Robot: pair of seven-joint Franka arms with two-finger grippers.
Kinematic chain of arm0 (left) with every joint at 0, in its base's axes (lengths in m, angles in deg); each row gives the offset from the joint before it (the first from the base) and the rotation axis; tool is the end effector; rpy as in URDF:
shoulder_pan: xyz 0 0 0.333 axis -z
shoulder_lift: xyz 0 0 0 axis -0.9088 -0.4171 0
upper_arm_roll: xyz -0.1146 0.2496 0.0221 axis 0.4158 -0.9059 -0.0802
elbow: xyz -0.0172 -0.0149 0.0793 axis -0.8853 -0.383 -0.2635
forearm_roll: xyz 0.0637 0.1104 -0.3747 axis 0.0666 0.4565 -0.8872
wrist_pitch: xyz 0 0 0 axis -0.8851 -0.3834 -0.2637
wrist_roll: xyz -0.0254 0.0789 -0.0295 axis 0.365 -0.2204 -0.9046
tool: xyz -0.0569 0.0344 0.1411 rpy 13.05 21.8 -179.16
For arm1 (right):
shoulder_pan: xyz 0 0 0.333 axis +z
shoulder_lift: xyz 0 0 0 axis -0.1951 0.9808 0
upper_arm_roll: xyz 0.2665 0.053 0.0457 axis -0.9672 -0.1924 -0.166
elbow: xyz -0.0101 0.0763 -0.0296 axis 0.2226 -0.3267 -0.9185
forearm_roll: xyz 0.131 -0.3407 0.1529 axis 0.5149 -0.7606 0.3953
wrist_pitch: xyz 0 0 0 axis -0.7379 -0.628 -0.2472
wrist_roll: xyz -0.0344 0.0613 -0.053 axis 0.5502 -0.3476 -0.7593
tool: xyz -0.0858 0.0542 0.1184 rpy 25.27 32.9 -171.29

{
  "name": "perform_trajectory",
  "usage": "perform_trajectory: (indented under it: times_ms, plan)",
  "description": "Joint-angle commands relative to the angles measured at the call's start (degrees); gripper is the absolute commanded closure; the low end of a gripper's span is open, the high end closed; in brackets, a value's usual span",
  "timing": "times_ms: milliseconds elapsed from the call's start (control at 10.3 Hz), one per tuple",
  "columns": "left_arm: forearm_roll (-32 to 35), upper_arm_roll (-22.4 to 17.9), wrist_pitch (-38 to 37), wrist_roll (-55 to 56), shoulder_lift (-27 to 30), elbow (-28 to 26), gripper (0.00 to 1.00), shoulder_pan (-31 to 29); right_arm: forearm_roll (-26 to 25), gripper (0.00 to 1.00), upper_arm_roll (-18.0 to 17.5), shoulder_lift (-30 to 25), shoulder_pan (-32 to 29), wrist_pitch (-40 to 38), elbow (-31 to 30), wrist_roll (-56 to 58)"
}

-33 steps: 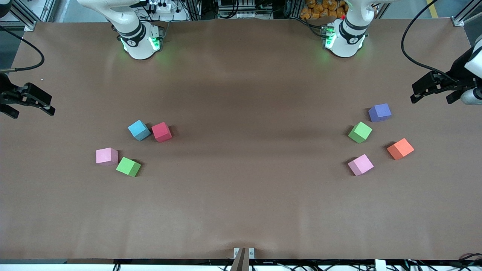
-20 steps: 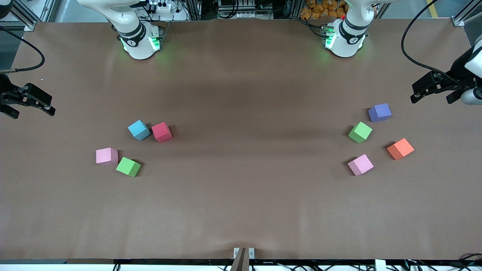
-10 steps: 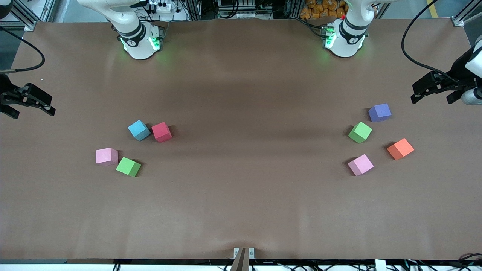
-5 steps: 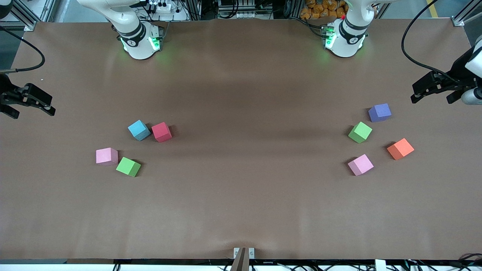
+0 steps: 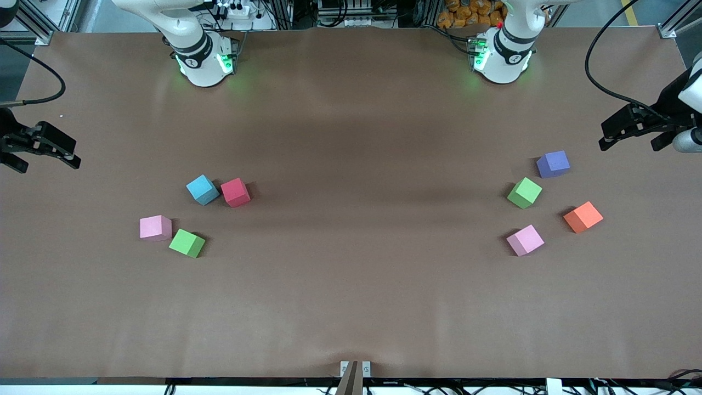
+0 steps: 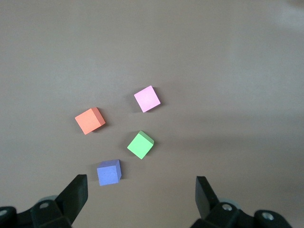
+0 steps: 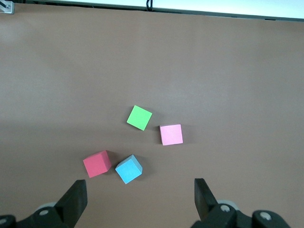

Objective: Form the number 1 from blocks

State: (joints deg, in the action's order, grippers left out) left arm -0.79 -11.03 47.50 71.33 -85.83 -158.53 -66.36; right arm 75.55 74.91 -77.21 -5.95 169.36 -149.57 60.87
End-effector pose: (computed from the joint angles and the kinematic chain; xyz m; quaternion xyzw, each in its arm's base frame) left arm 0.5639 -0.0346 0.5585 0.9995 0.0033 0.0312 0.0093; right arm 0.5853 -0.0054 0.5577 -0.9978 -0.0365 -0.0547 0.0036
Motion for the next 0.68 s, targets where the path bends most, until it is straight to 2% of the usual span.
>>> perform_trajectory:
  times_ms: [0,584]
  plan:
    - [-0.86,-0.35,0.13,-0.6,-1.76,0.47,0.0,-1.44,-0.92,0.0,-0.18,-0.07,0.06,-0.52,0.3,0.41]
    - [-0.86,0.27,0.05,-0.34,-1.15,0.48,0.0,-1.1,-0.92,0.0,-0.18,0.02,0.06,-0.53,0.3,0.41]
